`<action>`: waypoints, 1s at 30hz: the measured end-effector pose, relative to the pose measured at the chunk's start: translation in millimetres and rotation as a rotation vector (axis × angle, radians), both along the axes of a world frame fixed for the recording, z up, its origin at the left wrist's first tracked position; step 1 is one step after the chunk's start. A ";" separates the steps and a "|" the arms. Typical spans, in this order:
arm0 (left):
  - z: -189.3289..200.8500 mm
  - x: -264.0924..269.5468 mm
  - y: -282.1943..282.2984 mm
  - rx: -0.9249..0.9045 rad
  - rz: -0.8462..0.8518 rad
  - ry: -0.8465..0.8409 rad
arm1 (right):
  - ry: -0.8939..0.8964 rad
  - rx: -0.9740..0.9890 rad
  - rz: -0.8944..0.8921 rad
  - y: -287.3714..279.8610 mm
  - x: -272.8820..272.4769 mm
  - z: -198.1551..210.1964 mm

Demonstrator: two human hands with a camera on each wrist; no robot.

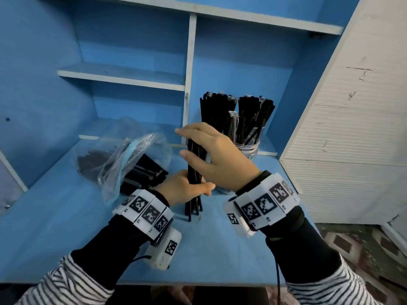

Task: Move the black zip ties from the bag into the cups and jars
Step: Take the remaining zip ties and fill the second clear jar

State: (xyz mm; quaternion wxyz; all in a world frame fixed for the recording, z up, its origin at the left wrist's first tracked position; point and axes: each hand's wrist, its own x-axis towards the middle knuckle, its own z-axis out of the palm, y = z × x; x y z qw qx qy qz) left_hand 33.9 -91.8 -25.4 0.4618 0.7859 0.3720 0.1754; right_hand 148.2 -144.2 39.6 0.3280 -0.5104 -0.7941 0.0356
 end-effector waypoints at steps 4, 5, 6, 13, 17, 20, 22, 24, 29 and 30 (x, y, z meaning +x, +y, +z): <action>3.9 -0.5 -1.7 -0.094 -0.050 -0.029 | 0.124 0.034 -0.045 -5.7 1.7 9.3; 7.3 -0.1 -1.9 -0.101 -0.063 -0.033 | 0.193 0.029 -0.079 -7.6 4.6 11.2; 10.3 0.5 -1.9 -0.109 -0.079 -0.041 | 0.264 0.002 -0.118 -11.3 6.7 14.3; 35.1 -0.8 -21.7 -0.185 -0.355 0.015 | 0.259 -0.305 -0.012 -20.7 23.1 9.3; 43.6 7.2 -28.6 -0.094 -0.374 0.008 | 0.238 -0.271 0.067 -28.6 28.8 18.7; 44.0 15.9 -22.3 0.065 -0.234 -0.220 | 0.255 -0.121 -0.023 -35.3 38.4 42.6; 40.8 23.9 -20.0 0.129 -0.090 -0.415 | 0.296 0.010 -0.103 -39.2 49.8 61.0; 33.6 34.5 -18.3 0.152 0.035 -0.569 | 0.310 0.155 -0.196 -41.5 61.6 77.6; 19.7 57.6 -6.6 0.150 0.165 -0.510 | 0.296 0.356 -0.346 -40.4 74.9 96.7; 18.3 60.8 -3.3 0.159 0.167 -0.474 | 0.278 0.368 -0.363 -39.1 75.7 97.2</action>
